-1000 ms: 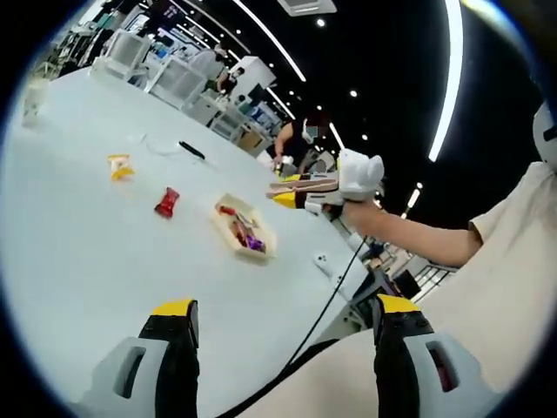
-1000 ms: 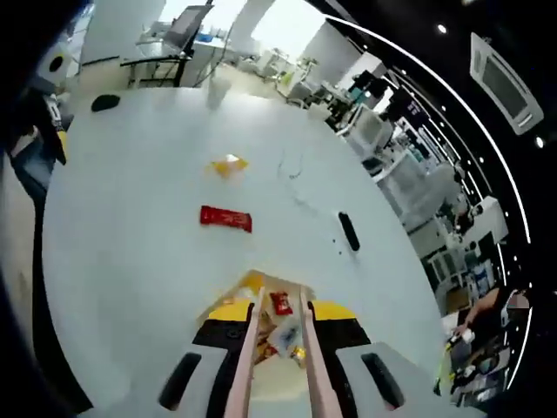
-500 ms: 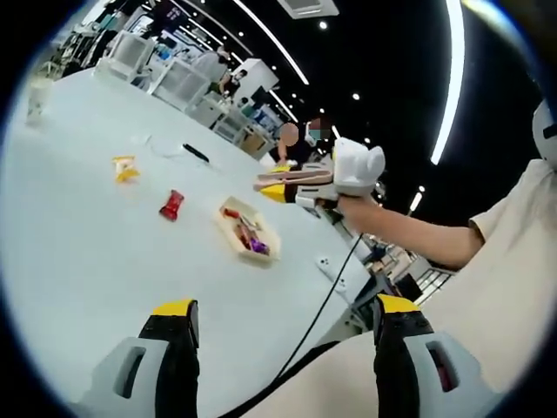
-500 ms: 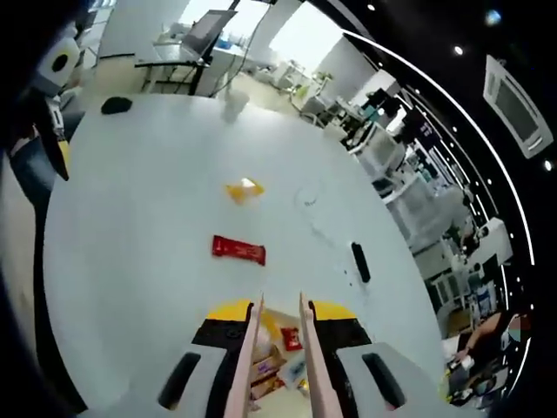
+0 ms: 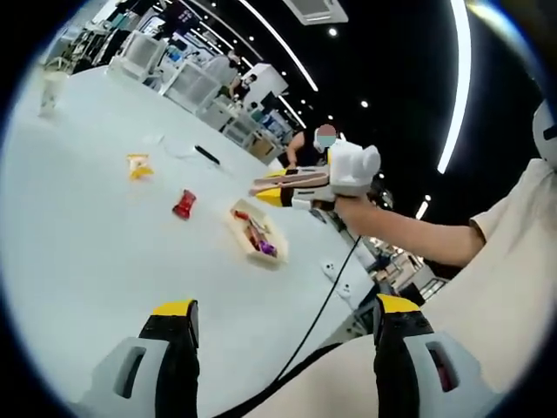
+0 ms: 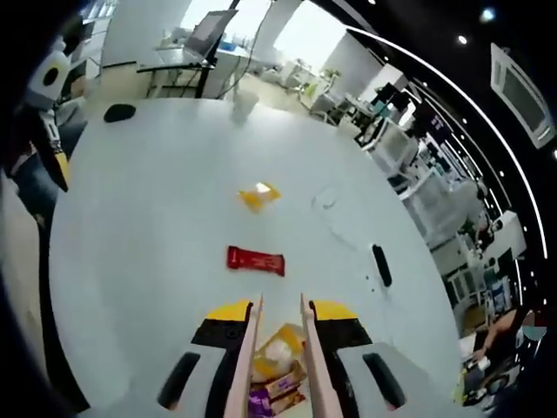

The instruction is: Place the target food into the container with the food tongs after gripping and lifting it, then release it inside without dropping or visibly crushing the food.

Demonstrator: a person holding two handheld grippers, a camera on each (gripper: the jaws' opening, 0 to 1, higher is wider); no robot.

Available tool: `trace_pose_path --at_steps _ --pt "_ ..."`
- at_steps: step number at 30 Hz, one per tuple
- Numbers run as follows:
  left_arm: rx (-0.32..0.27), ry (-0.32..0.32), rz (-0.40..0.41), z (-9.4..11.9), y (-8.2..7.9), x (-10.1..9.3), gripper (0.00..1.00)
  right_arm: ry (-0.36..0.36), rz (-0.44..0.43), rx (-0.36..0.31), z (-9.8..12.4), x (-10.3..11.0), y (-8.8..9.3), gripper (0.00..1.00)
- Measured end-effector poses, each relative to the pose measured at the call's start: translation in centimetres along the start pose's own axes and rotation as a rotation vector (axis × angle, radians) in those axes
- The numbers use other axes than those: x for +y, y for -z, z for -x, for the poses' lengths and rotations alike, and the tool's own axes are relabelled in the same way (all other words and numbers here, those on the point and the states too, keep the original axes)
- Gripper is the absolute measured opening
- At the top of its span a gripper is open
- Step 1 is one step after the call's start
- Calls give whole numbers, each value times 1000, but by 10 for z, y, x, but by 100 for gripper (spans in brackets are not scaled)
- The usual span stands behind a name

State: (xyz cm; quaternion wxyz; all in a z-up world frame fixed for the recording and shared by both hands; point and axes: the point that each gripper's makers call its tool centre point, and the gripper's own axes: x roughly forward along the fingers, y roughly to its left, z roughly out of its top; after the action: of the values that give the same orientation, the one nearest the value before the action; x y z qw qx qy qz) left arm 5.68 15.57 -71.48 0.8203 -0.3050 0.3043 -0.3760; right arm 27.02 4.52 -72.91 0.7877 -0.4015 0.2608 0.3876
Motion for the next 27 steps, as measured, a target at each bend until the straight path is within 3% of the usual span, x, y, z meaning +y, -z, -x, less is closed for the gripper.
trace_pose_path --at_steps 16,20,27 --pt "-26 -24 29 7 -9 13 83 -70 -177 10 -21 7 -2 26" --pt "-30 -35 40 9 -10 19 83 -98 -299 6 -27 10 -3 26" --pt "-38 -40 45 12 -13 22 82 -128 -410 10 -37 10 -1 27"
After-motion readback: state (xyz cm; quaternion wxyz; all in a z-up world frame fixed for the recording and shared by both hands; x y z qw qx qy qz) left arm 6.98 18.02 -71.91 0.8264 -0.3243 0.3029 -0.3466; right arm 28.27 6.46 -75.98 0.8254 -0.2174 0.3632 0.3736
